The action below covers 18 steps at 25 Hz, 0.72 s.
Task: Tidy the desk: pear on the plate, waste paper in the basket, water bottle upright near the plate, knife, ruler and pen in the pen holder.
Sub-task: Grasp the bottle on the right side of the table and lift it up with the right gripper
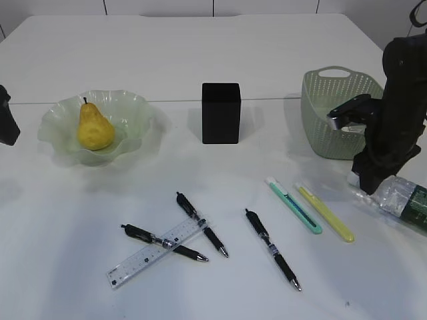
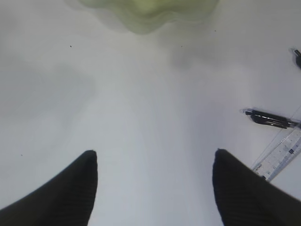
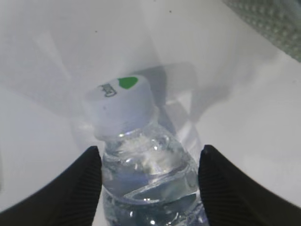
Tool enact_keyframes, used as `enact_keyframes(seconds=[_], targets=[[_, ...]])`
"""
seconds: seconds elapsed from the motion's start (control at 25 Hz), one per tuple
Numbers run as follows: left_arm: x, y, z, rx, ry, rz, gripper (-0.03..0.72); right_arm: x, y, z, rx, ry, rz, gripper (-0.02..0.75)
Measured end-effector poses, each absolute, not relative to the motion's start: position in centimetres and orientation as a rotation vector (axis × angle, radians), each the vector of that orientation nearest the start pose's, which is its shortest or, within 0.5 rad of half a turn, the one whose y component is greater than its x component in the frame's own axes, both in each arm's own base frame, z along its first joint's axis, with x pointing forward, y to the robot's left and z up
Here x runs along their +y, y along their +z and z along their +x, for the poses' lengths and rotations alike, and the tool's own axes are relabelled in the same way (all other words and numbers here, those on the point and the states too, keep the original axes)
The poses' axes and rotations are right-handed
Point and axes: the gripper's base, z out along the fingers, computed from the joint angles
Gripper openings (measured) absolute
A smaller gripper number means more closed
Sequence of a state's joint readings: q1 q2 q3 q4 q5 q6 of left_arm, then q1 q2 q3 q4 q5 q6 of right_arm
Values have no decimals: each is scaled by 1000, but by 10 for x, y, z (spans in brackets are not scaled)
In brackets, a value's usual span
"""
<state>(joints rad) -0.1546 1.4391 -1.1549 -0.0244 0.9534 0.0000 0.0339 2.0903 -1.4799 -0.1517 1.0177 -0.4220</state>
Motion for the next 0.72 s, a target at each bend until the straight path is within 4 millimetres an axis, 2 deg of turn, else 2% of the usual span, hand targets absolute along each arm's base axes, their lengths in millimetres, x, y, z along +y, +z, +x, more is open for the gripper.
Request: enact_keyframes(seconds=[0.4,0.72], targets=[[-46,297,285,2716,-76,197,538,2,153,406,3016,-210,-817,310],[-46,297,285,2716,-76,197,538,2,153,406,3016,-213,-812,288]])
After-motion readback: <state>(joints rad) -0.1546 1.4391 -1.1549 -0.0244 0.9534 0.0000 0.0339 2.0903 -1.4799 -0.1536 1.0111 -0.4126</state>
